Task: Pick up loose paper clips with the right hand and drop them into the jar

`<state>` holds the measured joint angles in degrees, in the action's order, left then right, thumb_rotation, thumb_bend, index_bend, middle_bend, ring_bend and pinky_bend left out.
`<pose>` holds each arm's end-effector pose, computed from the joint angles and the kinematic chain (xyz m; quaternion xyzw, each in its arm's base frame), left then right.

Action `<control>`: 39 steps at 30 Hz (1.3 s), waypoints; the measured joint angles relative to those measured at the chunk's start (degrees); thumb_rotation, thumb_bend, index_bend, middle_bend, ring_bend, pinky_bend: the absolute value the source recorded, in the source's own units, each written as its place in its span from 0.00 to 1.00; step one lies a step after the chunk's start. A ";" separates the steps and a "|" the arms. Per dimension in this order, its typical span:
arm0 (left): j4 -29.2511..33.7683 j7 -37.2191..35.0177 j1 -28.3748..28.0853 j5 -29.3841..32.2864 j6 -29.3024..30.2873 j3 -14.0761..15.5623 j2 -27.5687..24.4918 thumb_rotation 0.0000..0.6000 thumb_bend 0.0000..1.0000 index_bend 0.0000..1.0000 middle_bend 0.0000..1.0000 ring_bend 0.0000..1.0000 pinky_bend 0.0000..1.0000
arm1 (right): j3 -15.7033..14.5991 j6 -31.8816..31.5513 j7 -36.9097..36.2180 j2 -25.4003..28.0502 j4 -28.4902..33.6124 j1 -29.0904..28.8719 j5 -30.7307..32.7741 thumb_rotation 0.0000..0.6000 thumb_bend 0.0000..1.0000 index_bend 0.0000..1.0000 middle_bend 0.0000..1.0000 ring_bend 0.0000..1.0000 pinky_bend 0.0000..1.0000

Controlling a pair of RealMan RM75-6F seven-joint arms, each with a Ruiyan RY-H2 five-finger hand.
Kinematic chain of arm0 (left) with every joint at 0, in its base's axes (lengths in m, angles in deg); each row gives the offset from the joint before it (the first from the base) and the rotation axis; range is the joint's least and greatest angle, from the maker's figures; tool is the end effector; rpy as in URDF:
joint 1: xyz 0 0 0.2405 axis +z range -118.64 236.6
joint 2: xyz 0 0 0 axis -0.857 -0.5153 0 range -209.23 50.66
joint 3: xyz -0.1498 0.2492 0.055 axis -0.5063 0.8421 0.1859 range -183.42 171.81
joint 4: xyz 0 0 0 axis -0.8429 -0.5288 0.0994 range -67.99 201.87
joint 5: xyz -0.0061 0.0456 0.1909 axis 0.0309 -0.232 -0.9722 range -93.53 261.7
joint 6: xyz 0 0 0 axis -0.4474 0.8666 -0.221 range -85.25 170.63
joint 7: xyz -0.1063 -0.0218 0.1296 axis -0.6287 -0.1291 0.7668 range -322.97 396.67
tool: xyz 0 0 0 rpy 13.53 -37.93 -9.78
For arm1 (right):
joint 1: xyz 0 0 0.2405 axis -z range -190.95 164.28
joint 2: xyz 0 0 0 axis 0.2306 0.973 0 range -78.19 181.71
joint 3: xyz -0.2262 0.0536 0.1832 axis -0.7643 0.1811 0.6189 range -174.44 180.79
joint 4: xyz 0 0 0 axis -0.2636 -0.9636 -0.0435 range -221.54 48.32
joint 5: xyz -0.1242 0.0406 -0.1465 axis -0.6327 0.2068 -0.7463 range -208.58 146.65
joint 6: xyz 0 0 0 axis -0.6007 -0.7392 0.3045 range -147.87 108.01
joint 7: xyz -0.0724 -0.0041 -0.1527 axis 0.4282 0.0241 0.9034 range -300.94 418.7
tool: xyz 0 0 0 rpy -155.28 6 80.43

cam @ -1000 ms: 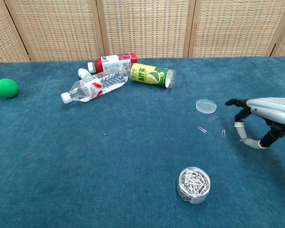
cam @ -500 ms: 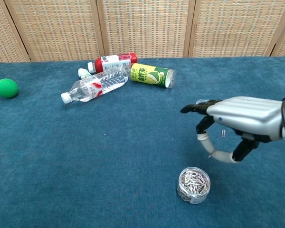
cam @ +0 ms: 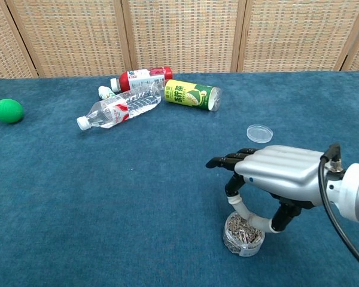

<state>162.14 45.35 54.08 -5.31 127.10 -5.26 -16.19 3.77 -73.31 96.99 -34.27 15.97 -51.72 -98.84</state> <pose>-0.3294 0.1951 0.1758 -0.6482 -0.3569 -0.3450 0.5775 -0.1561 -0.2880 -0.0391 0.8486 -0.3058 0.2923 0.3176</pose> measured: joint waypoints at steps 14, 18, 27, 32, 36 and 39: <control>0.12 -0.25 -0.08 0.02 -0.17 0.03 -0.17 1.00 0.00 0.00 0.00 0.00 0.00 | -1.12 -0.72 0.85 -1.27 -0.33 -0.46 0.57 1.00 0.48 0.62 0.00 0.00 0.00; 0.13 -0.40 -0.05 0.00 -0.10 0.03 -0.24 1.00 0.00 0.00 0.00 0.00 0.00 | -1.21 -0.79 0.97 -1.35 -0.67 -0.73 0.47 1.00 0.36 0.60 0.00 0.00 0.00; 0.15 -0.54 -0.03 -0.04 0.00 0.02 -0.35 1.00 0.00 0.00 0.00 0.00 0.00 | -1.22 -1.22 0.04 -1.18 -0.40 -0.85 0.15 1.00 0.28 0.56 0.00 0.00 0.00; 0.12 -0.56 -0.01 -0.04 0.02 0.03 -0.35 1.00 0.00 0.00 0.00 0.00 0.00 | -1.26 -1.41 -0.24 -0.96 -0.15 -0.87 -0.18 1.00 0.28 0.56 0.00 0.00 0.00; 0.04 -0.74 -0.02 0.04 -0.01 -0.02 -0.34 1.00 0.00 0.00 0.00 0.00 0.00 | -0.34 -2.64 -1.90 -0.10 1.09 -0.60 -0.78 1.00 0.28 0.56 0.00 0.00 0.00; 0.13 -0.85 -0.06 0.05 0.01 -0.09 -0.45 1.00 0.00 0.00 0.00 0.00 0.00 | 0.78 -4.53 -3.51 1.73 2.19 -0.17 -1.86 1.00 0.28 0.56 0.00 0.00 0.00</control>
<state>162.27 44.50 54.01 -5.26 127.11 -5.35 -16.64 4.55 -77.84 93.48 -32.54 18.16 -51.89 -100.70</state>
